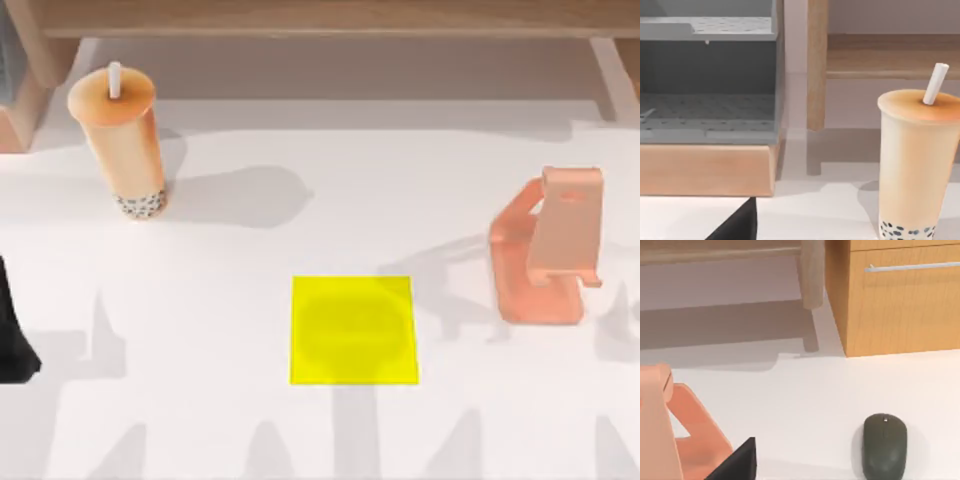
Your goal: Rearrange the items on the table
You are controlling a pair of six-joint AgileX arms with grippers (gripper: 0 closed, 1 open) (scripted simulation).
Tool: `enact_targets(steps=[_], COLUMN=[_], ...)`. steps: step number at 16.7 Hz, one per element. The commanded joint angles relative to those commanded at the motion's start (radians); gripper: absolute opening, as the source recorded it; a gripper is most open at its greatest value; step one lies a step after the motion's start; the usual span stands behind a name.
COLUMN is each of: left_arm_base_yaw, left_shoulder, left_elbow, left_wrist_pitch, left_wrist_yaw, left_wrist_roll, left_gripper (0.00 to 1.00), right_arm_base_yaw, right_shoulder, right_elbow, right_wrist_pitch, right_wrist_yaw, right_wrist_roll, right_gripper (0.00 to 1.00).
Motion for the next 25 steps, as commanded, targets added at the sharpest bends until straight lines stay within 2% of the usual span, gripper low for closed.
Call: enact_targets(steps=[10, 18, 25], left_arm_base_yaw=[0.0, 0.0, 0.0], left_shoulder=[0.0, 0.0, 0.0], left_elbow=[0.0, 0.0, 0.0], left_wrist_pitch=[0.0, 0.0, 0.0], left_wrist_yaw=[0.0, 0.0, 0.0], left_wrist_roll=[0.0, 0.0, 0.0], left_gripper=[1.0, 1.0, 1.0], right_arm_base_yaw=[-0.103, -0.132, -0.113], right_shoulder=[0.839, 1.547, 1.885], right_elbow=[0.701, 1.29, 1.625], right_wrist_pitch=[-0.493, -0.868, -1.063], right_wrist_yaw=[-0.002, 0.001, -0.003], right_wrist_roll=[0.073, 0.085, 0.07], right_gripper=[1.0, 1.0, 1.0])
